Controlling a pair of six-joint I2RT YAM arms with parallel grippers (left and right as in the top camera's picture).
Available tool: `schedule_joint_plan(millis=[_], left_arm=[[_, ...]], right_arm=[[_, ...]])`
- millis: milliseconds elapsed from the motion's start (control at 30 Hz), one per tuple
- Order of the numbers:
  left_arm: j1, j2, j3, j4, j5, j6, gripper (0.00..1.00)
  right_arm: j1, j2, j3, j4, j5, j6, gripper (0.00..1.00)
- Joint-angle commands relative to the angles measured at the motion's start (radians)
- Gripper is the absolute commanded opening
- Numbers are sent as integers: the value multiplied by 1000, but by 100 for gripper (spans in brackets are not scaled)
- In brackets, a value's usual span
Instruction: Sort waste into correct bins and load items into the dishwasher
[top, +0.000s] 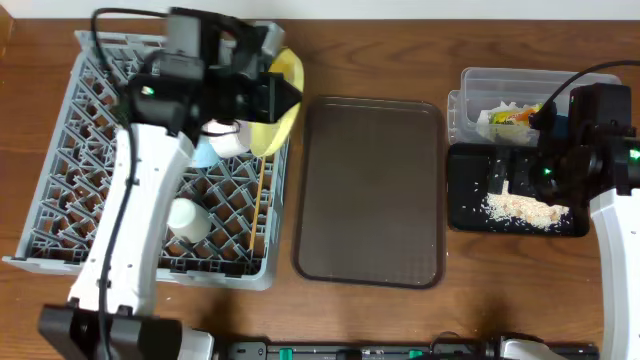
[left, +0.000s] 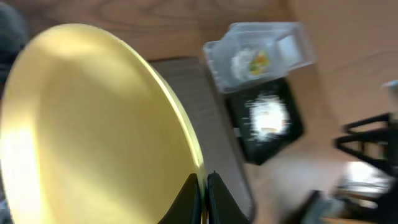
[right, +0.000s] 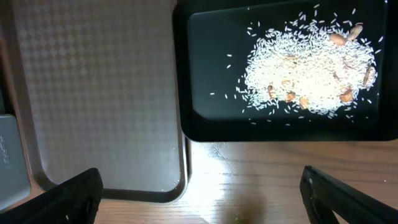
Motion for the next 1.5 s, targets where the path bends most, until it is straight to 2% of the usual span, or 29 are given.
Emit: schedule_joint_plan(millis=[0,133,400,433,533,600,700,733,800,900,1033,1133,1167,1300,1467], left_arm=[[81,45,5,4,237,-9,6],[138,107,4,3,329,-9,6],[164,218,3,-11,329,-8,6],[164,225,3,-13,305,-8,6],[164,235,3,-55,96,-8,6],[164,235,3,-92,-13,-8,13],[164,235,3,-121,-64,-8,57],[164,232,4,-128,-64,-8,68],[164,218,4,-135,-64,-8,76],[164,177,4,-135,-78,-8,79],[161,77,4,-181,-315,-14,79],[161,28,4,-260,-603,-160,80],[161,15,4,-317,-729,-245,82],[161,17,-3,-434,-733,-230,90],[161,-20,-51,-530,-681,-110,88]], right_arm=[[-5,2,1,0,-5,-13,99],[-5,2,1,1,-4,-13,99],[-5,2,1,0,-5,-13,99],[-5,2,1,-1,-5,-13,99],[-5,2,1,-1,-5,-13,99],[-5,2,1,-1,-5,-13,99],[-5,2,1,0,-5,-13,99],[-5,2,1,0,-5,-13,99],[-5,2,1,5,-5,-13,99],[-4,2,1,38,-7,-13,99],[-3,2,1,170,-100,-14,99],[13,6,1,270,-159,-77,99],[34,14,1,304,-162,-107,99],[123,68,1,311,-68,-141,99],[139,100,1,218,26,-53,99]])
